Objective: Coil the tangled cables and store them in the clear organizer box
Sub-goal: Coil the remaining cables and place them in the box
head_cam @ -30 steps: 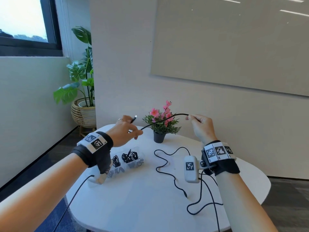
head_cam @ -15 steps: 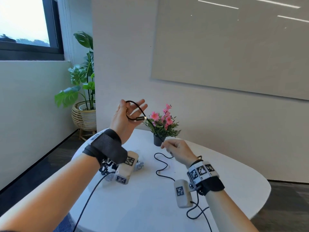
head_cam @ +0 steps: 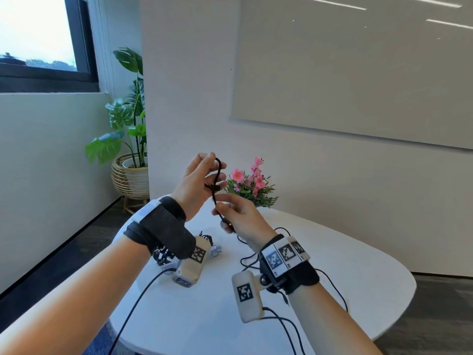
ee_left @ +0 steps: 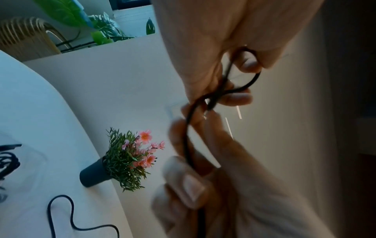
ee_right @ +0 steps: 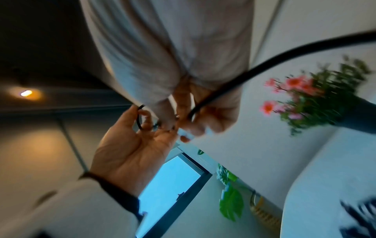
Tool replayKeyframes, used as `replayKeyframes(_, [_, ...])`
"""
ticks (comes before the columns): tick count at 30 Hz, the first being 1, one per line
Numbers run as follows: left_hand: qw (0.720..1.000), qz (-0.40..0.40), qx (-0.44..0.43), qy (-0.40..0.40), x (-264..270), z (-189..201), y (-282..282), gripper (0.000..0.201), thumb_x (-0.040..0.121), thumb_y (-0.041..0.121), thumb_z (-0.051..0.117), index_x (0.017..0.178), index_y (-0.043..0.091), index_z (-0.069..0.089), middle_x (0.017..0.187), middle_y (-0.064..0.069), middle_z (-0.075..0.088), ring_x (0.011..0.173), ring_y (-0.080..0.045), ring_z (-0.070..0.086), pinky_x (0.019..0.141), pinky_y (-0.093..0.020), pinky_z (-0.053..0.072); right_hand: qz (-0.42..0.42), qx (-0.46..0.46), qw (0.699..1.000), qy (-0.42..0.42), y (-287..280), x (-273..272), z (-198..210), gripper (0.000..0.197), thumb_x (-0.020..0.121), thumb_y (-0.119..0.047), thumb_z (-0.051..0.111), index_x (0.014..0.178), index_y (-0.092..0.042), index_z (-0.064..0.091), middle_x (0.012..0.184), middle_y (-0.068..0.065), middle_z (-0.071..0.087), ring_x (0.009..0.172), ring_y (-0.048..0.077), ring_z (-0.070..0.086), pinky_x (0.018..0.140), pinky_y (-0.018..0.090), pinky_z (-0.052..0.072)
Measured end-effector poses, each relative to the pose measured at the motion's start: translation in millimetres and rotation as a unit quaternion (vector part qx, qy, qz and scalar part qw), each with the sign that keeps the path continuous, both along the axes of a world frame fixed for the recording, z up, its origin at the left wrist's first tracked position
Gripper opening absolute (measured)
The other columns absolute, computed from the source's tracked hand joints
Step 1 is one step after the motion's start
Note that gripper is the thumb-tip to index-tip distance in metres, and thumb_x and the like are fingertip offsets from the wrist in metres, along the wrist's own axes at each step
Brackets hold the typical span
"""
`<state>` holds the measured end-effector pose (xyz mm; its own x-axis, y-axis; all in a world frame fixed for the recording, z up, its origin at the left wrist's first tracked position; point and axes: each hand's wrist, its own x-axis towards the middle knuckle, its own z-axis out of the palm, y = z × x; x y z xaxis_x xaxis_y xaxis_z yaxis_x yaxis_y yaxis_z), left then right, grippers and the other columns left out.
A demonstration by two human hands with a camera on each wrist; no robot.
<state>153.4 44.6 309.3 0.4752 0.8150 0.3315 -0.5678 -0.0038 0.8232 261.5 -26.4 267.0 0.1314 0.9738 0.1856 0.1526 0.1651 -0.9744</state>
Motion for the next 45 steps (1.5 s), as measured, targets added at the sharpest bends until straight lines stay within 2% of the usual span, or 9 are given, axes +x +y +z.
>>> replayKeyframes(8, [0.995, -0.088, 0.023, 0.047, -9, -3, -2, 0.02, 0.096, 0.023, 0.042, 0.077, 0.019, 0.048, 0.127, -0.014, 0.059, 0.116, -0.024, 0.057, 0.093, -0.044, 0.044, -0.166, 0.149, 0.969, -0.106, 19, 0, -10, 0.023, 0.096, -0.015, 0.049, 0.079, -0.022, 0.062, 0.06, -0.013, 0.052, 0.049, -0.004, 0.041, 0.055, 0.017, 0.032])
replayKeyframes(13, [0.987, -0.155, 0.03, 0.012, -15, -5, -2, 0.02, 0.095, 0.027, 0.043, 0.076, 0.02, 0.042, 0.131, -0.011, 0.057, 0.122, -0.024, 0.054, 0.091, -0.036, 0.041, -0.143, 0.138, 0.98, 0.01, 21, 8, -8, 0.021, 0.096, -0.01, 0.05, 0.097, -0.02, 0.068, 0.053, -0.015, 0.046, 0.049, 0.004, 0.036, 0.051, 0.019, 0.03])
replayKeyframes(15, [0.987, -0.16, 0.018, -0.002, -17, -4, -2, 0.017, 0.091, 0.029, 0.045, 0.077, 0.02, 0.041, 0.124, -0.01, 0.062, 0.12, -0.023, 0.055, 0.094, -0.036, 0.041, -0.155, 0.13, 0.979, 0.028, 21, 12, -7, 0.02, 0.095, -0.011, 0.052, 0.105, -0.014, 0.068, 0.059, -0.007, 0.046, 0.052, 0.009, 0.039, 0.053, 0.022, 0.033])
replayKeyframes(19, [0.99, -0.13, 0.034, 0.044, -13, -12, -2, 0.015, 0.086, 0.029, 0.051, 0.076, 0.02, 0.045, 0.086, 0.003, 0.065, 0.104, -0.021, 0.056, 0.096, -0.037, 0.035, -0.25, 0.199, 0.939, -0.127, 14, 18, 4, 0.019, 0.093, -0.017, 0.054, 0.107, -0.02, 0.067, 0.093, -0.007, 0.049, 0.084, 0.013, 0.054, 0.082, 0.023, 0.046])
replayKeyframes(26, [0.982, -0.172, 0.031, 0.073, -11, -22, -4, 0.019, 0.093, 0.025, 0.047, 0.077, 0.015, 0.051, 0.079, -0.001, 0.059, 0.086, -0.021, 0.054, 0.109, -0.051, 0.029, -0.213, 0.255, 0.879, -0.342, 16, 25, 27, 0.019, 0.081, -0.025, 0.071, 0.1, -0.02, 0.073, 0.098, -0.004, 0.043, 0.101, 0.013, 0.046, 0.092, 0.017, 0.037])
replayKeyframes(31, [0.983, -0.158, 0.019, 0.089, -8, -15, -12, 0.022, 0.084, 0.018, 0.054, 0.067, 0.016, 0.068, 0.099, -0.012, 0.07, 0.101, -0.02, 0.065, 0.086, -0.024, 0.052, -0.223, 0.233, 0.9, -0.294, 17, 36, 45, 0.006, 0.088, -0.016, 0.063, 0.092, -0.013, 0.067, 0.085, -0.01, 0.057, 0.077, -0.001, 0.054, 0.077, 0.018, 0.041])
replayKeyframes(37, [0.999, -0.046, -0.01, 0.026, -3, -20, 2, 0.036, 0.1, 0.019, 0.033, 0.066, 0.011, 0.044, 0.084, -0.002, 0.055, 0.074, -0.014, 0.057, 0.08, -0.028, 0.046, -0.101, 0.184, 0.974, -0.084, 12, 39, 53, 0.013, 0.093, -0.007, 0.054, 0.098, -0.003, 0.066, 0.06, 0.002, 0.055, 0.049, 0.011, 0.052, 0.057, 0.025, 0.051])
replayKeyframes(40, [0.993, -0.042, -0.002, 0.108, -6, -23, 2, 0.033, 0.1, 0.023, 0.034, 0.071, 0.014, 0.046, 0.079, -0.001, 0.043, 0.048, -0.007, 0.031, 0.044, -0.017, 0.028, -0.101, 0.182, 0.976, -0.067, 13, 39, 50, 0.014, 0.092, -0.004, 0.056, 0.097, -0.007, 0.068, 0.062, 0.001, 0.055, 0.046, 0.008, 0.047, 0.053, 0.02, 0.045])
replayKeyframes(45, [0.928, -0.045, 0.101, 0.357, -3, -18, -17, 0.038, 0.094, 0.052, 0.034, 0.112, 0.022, 0.05, 0.071, 0.003, 0.043, 0.047, -0.008, 0.024, 0.041, -0.017, 0.024, -0.09, 0.194, 0.97, -0.113, 13, 32, 50, 0.015, 0.088, -0.004, 0.061, 0.1, -0.003, 0.07, 0.073, 0.002, 0.067, 0.066, 0.005, 0.062, 0.07, 0.008, 0.044])
